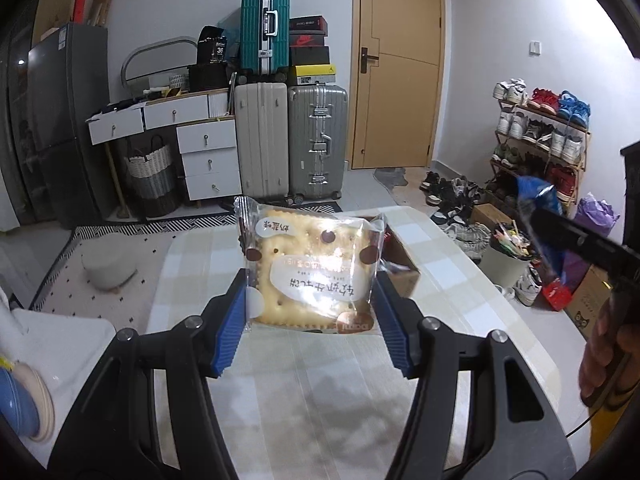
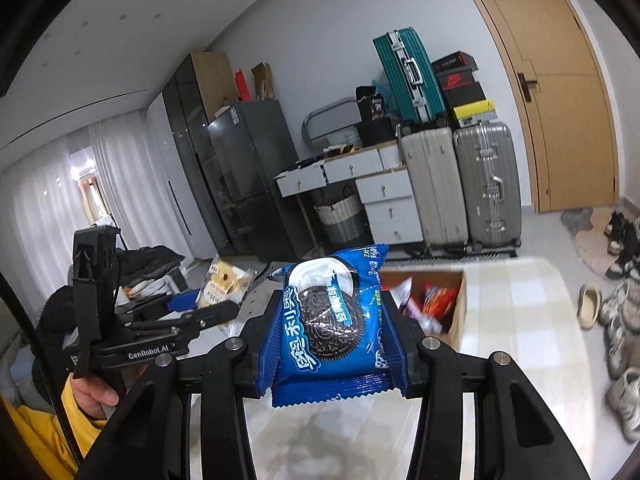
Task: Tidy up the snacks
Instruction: 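Carry the cracker pack and Oreo pack over the SF box with both tools, then open both tools to drop the packs into the box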
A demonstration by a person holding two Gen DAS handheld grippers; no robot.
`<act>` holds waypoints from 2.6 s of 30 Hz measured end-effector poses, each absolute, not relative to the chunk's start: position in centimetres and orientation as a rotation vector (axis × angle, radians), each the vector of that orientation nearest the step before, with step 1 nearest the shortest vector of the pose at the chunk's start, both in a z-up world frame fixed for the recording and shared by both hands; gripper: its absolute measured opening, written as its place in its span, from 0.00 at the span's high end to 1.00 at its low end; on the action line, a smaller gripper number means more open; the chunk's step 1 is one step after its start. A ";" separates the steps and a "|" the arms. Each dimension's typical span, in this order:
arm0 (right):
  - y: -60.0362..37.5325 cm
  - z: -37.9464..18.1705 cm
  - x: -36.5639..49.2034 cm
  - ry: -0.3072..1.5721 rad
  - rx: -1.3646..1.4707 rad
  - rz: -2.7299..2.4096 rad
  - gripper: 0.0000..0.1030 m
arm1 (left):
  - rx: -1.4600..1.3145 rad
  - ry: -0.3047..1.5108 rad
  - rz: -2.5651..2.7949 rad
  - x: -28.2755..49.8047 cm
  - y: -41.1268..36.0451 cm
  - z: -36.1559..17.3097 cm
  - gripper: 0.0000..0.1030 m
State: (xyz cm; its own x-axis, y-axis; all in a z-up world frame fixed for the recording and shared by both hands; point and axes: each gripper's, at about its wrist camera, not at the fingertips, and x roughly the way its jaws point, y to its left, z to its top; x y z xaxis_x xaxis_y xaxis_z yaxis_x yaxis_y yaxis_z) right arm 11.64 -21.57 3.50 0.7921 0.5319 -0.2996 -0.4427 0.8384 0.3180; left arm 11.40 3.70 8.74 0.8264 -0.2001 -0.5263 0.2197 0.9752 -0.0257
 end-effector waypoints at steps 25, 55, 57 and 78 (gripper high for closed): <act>-20.2 -0.4 38.6 0.667 0.269 0.469 0.56 | -0.010 0.886 -0.288 45.1 -3.1 -1.7 0.44; -20.0 -6.5 41.8 0.777 0.286 0.430 0.56 | 0.073 0.978 -0.333 49.3 -5.8 -8.3 0.29; -20.0 -6.6 41.7 0.776 0.285 0.429 0.56 | 0.101 0.986 -0.319 49.0 -6.1 -8.3 0.24; -20.6 -6.8 40.5 0.789 0.299 0.421 0.56 | 0.150 0.956 -0.271 45.4 -5.1 -4.4 0.19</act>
State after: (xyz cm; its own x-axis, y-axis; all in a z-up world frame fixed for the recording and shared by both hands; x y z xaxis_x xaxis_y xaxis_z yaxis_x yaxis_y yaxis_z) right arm 40.49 -20.58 -6.83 0.6292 0.4705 -0.6187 -0.2519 0.8765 0.4103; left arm 45.36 -5.09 -4.36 0.5465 -0.1614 -0.8218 0.2934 0.9560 0.0074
